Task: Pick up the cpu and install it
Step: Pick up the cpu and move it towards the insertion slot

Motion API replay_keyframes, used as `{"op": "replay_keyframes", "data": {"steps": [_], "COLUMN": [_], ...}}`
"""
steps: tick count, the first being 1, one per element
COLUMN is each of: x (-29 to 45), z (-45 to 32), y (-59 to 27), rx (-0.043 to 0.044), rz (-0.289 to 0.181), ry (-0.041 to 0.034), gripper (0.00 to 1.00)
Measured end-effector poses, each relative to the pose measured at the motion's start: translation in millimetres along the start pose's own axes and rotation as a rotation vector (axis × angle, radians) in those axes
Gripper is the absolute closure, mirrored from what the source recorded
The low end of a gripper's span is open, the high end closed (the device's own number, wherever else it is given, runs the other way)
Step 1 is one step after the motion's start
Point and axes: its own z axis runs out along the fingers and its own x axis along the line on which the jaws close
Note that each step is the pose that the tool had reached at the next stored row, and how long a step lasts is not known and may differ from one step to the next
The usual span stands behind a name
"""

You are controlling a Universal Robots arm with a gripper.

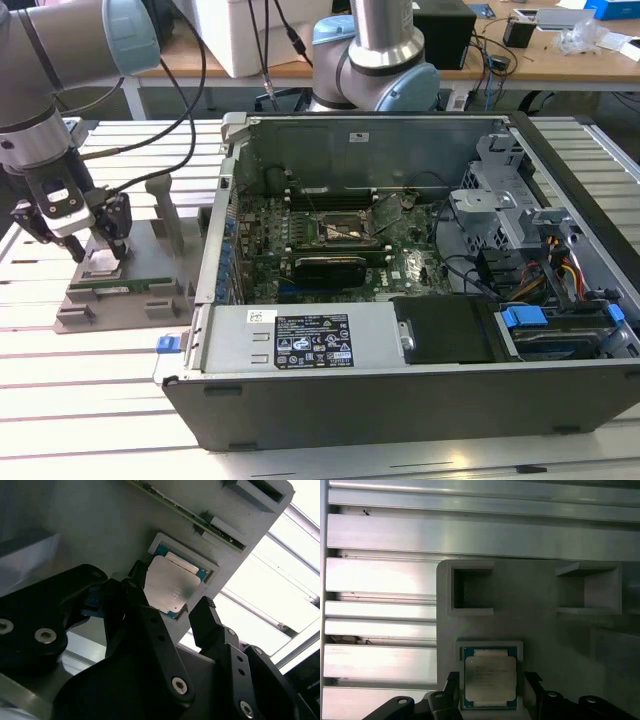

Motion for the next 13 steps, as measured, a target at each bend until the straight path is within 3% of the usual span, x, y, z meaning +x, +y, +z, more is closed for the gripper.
{"op": "replay_keyframes", "data": {"steps": [13], "x": [0.4], "z": [11.0], "y": [-3.8], "rx": [-0.0026], "rz": [-0.026], "ry": [-0.0002], "gripper": [0.38]}}
